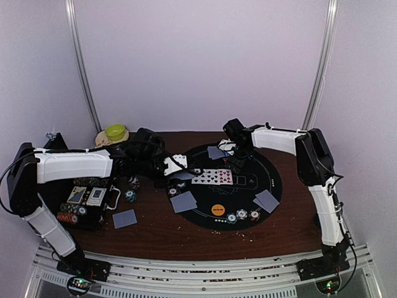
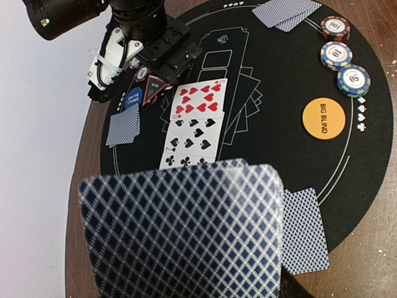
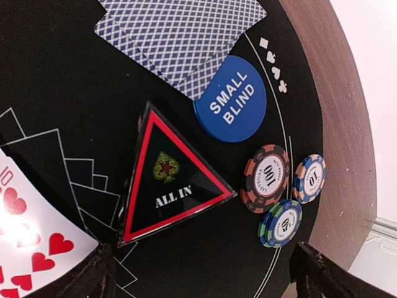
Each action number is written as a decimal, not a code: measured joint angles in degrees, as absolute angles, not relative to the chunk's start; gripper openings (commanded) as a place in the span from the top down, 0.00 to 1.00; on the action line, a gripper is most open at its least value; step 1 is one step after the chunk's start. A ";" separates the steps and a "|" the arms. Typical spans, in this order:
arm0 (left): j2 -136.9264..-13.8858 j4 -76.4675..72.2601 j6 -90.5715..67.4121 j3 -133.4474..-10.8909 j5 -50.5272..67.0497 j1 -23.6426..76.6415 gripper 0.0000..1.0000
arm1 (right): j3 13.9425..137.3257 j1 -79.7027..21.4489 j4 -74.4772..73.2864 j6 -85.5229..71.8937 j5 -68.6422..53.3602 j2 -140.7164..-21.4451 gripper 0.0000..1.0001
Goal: Distribute texas hold em gaming equipment
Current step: Adjust the all-in button in the small blind area, then pick up the poker card from the face-down deck piles.
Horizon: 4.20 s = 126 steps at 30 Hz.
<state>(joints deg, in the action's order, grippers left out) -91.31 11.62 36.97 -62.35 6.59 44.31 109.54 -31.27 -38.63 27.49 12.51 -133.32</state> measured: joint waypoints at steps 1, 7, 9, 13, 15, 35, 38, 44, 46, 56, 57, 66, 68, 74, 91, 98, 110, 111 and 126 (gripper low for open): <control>-91.31 11.62 36.97 -62.35 6.59 44.31 0.44 | 109.54 -31.27 -38.52 27.51 12.75 -133.32 0.00; -91.31 11.62 36.97 -62.35 6.59 44.31 0.44 | 109.54 -31.27 -37.12 27.51 13.76 -133.40 0.00; -91.31 11.62 36.97 -62.35 6.59 44.31 0.44 | 109.54 -31.27 -36.47 27.44 14.00 -133.58 0.00; -91.31 11.62 36.97 -62.35 6.59 44.31 0.44 | 109.54 -31.27 -35.46 27.03 14.55 -134.06 0.00; -91.31 11.62 36.97 -62.35 6.59 44.31 0.44 | 109.54 -31.27 -34.79 26.79 15.11 -134.21 0.00; -91.31 11.62 36.97 -62.35 6.61 44.31 0.44 | 111.70 -31.33 -30.55 26.30 18.94 -136.64 0.00; -91.31 11.62 36.97 -62.35 6.61 44.31 0.44 | 112.40 -31.40 -30.04 26.11 19.55 -137.23 0.00; -91.31 11.62 36.97 -62.35 6.61 44.31 0.44 | 113.84 -31.55 -29.28 25.47 20.73 -138.43 0.00; -91.31 11.64 36.97 -62.35 6.61 44.31 0.44 | 114.17 -31.55 -29.15 25.32 20.78 -138.61 0.00; -91.31 11.62 36.97 -62.35 6.61 44.31 0.44 | 113.30 -31.38 -32.80 24.95 17.96 -134.78 0.00; -91.31 11.62 36.97 -62.35 6.61 44.31 0.44 | 112.92 -31.27 -33.45 24.91 17.43 -133.05 0.00; -91.31 11.64 36.97 -62.35 6.59 44.31 0.44 | 111.70 -26.76 -33.17 21.34 4.60 -114.06 0.00; -91.31 11.64 36.97 -62.35 6.59 44.31 0.44 | 108.40 -25.80 -31.40 20.47 -2.02 -110.24 0.00; -91.31 11.64 36.99 -62.35 6.63 44.31 0.44 | 101.69 -26.37 -29.15 17.69 -23.57 -108.62 0.00; -91.31 11.66 37.01 -62.35 6.87 44.31 0.44 | 102.08 -34.68 -37.54 21.04 -53.67 -116.62 0.00; -91.31 11.66 37.01 -62.35 7.29 44.31 0.44 | 102.17 -37.39 -35.97 17.82 -53.74 -117.30 0.00; -91.96 13.43 37.01 -62.37 10.13 44.31 0.44 | 102.02 -39.88 -27.70 5.19 -52.73 -121.54 0.07; -92.12 13.78 37.01 -62.37 10.37 44.31 0.44 | 102.02 -39.90 -27.14 4.43 -52.77 -121.67 0.08; -94.67 16.75 36.84 -63.64 14.66 44.18 0.44 | 102.02 -39.72 -29.69 8.29 -51.99 -122.61 0.12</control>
